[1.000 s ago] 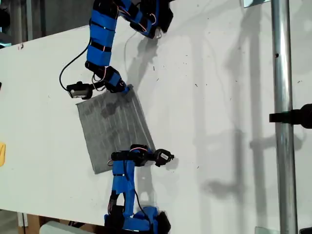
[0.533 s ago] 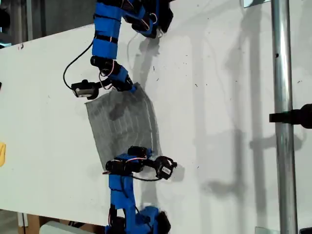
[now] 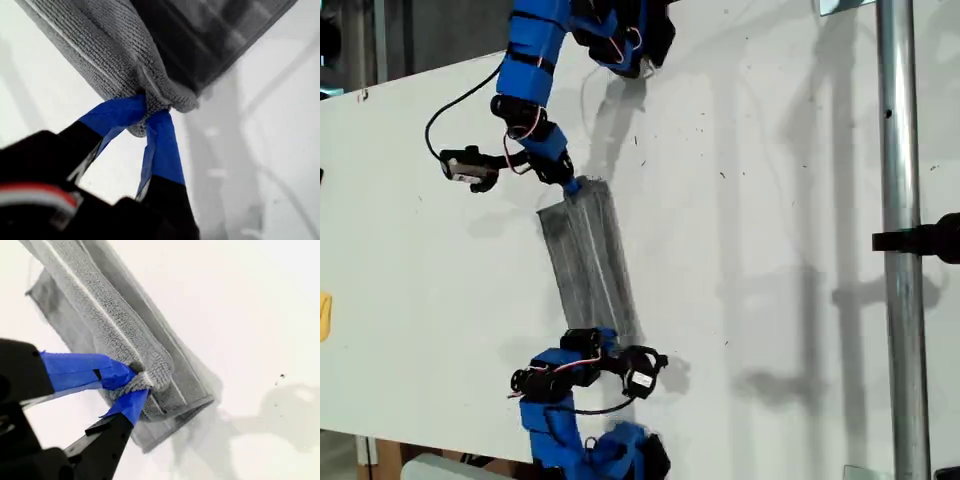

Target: Grasp corners of a towel and fold twice.

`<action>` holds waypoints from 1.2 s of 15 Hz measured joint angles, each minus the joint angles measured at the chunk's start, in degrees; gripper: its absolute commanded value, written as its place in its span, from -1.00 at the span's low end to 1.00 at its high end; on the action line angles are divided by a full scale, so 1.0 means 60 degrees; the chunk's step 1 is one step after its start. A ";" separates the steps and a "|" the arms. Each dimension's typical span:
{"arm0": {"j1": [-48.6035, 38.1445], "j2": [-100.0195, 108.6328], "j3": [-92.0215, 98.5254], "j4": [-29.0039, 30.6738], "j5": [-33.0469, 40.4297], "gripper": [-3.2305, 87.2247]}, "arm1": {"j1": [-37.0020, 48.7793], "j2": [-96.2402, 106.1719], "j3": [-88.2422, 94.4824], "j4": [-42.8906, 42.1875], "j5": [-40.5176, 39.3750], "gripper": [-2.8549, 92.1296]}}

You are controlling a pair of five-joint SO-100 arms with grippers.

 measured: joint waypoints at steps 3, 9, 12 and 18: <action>-0.2476 0.0396 0.0791 0.0161 0.1611 -0.99 | 0.1362 -0.3047 -0.2358 -0.1274 -0.1465 -0.95; -0.4160 0.0688 0.1377 -0.0015 0.2886 -0.84 | 0.2212 -0.5640 -0.6255 -0.0688 -0.2285 -0.95; -0.3252 0.0732 0.2417 -0.0879 0.2095 -0.79 | 0.1816 -0.5566 -0.4805 -0.0264 -0.2241 -0.95; -0.3105 0.0718 0.5493 -0.3003 0.1348 -0.75 | 0.1362 -0.6826 -0.4233 -0.1406 -0.1919 -0.95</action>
